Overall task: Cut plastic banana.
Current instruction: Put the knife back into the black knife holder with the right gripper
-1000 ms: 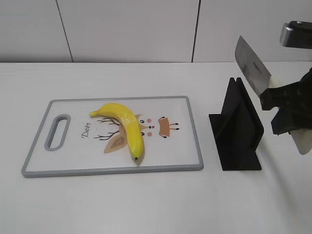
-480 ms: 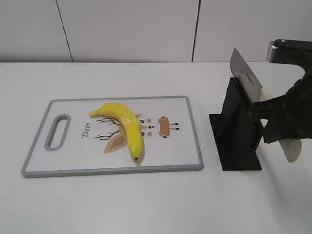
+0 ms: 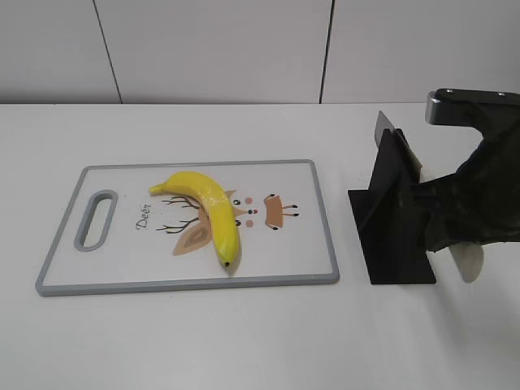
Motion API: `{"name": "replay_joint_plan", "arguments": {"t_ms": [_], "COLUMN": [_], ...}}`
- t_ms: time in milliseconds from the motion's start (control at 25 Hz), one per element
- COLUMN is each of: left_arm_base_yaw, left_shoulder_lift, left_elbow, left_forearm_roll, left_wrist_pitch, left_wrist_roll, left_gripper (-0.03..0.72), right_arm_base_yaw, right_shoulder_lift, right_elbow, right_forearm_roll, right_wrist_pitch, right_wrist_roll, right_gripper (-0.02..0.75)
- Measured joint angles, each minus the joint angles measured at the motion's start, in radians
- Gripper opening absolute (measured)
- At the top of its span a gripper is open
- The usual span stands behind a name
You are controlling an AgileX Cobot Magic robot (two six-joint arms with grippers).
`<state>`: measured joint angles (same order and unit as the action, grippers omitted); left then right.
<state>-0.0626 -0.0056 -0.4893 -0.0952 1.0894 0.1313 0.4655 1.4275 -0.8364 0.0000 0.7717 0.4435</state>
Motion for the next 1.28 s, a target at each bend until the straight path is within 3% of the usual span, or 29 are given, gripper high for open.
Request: {"name": "replay_joint_plan", "arguments": {"t_ms": [120, 240, 320, 520, 840, 1280], "left_arm_base_yaw": [0.0, 0.0, 0.0, 0.0, 0.0, 0.0], "left_shoulder_lift": [0.0, 0.0, 0.0, 0.0, 0.0, 0.0], "left_elbow": [0.0, 0.0, 0.0, 0.0, 0.0, 0.0], "left_forearm_roll": [0.0, 0.0, 0.0, 0.0, 0.0, 0.0], "left_wrist_pitch": [0.0, 0.0, 0.0, 0.0, 0.0, 0.0], "left_wrist_roll": [0.0, 0.0, 0.0, 0.0, 0.0, 0.0], "left_gripper": [0.571, 0.571, 0.571, 0.571, 0.571, 0.571], "right_arm_base_yaw": [0.0, 0.0, 0.0, 0.0, 0.0, 0.0], "right_shoulder_lift": [0.0, 0.0, -0.006, -0.103, -0.429, -0.924], "right_elbow": [0.0, 0.0, 0.0, 0.0, 0.005, 0.235], "right_forearm_roll": [0.0, 0.0, 0.0, 0.0, 0.0, -0.034], "right_wrist_pitch": [-0.006, -0.006, -0.005, -0.001, 0.069, 0.186], "right_wrist_roll": [0.0, 0.0, -0.001, -0.051, -0.289, -0.387], "right_gripper": [0.347, 0.584, 0.622, 0.64, 0.64, 0.618]}}
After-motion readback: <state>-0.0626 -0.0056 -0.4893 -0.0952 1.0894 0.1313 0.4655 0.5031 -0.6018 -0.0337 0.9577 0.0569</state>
